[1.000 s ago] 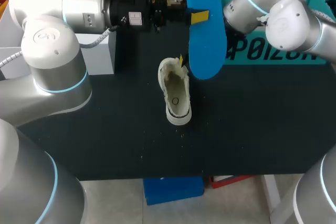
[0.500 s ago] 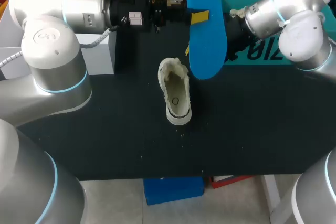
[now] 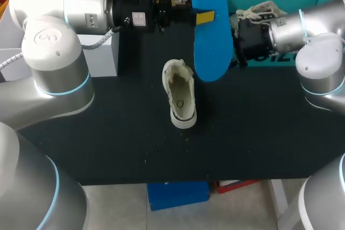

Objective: Take the shoe out of the shoebox, open the shoe tongue, remove and reinsert the insole, then place the shoe into the shoebox

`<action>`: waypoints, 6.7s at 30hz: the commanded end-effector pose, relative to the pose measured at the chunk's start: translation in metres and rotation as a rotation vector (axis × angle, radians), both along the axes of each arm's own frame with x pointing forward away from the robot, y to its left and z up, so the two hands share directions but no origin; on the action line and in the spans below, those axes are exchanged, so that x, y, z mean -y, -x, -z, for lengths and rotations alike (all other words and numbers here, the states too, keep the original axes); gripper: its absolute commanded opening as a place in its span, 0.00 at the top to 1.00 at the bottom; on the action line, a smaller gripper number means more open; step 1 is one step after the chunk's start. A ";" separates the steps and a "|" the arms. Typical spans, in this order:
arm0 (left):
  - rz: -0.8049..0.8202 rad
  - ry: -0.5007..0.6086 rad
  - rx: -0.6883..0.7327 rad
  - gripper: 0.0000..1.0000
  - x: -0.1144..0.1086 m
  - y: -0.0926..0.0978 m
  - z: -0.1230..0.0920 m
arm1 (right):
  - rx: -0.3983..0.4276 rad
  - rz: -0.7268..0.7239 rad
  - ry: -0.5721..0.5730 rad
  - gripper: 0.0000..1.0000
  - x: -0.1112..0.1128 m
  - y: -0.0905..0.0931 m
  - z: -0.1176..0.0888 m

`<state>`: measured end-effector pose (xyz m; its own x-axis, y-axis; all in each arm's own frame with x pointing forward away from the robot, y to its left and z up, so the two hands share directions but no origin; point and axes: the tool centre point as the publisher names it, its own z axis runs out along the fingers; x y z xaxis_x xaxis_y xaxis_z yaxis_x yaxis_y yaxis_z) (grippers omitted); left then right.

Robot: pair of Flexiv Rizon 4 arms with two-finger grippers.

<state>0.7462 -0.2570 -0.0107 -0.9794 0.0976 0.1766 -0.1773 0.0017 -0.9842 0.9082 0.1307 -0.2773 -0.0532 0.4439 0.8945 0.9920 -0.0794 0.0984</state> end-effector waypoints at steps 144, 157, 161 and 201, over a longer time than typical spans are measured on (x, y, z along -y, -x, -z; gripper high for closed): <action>-0.126 -0.374 1.880 1.00 -0.054 -0.080 0.278 | 0.024 0.002 -0.228 0.00 0.008 0.001 -0.008; -0.153 -0.330 1.917 1.00 -0.050 -0.077 0.273 | 0.024 0.002 -0.228 0.00 0.008 0.001 -0.008; -0.238 -0.282 1.992 1.00 -0.041 -0.073 0.264 | 0.024 0.002 -0.228 0.00 0.008 0.001 -0.008; -0.415 -0.204 2.090 1.00 -0.050 -0.101 0.271 | 0.024 0.002 -0.228 0.00 0.008 0.001 -0.008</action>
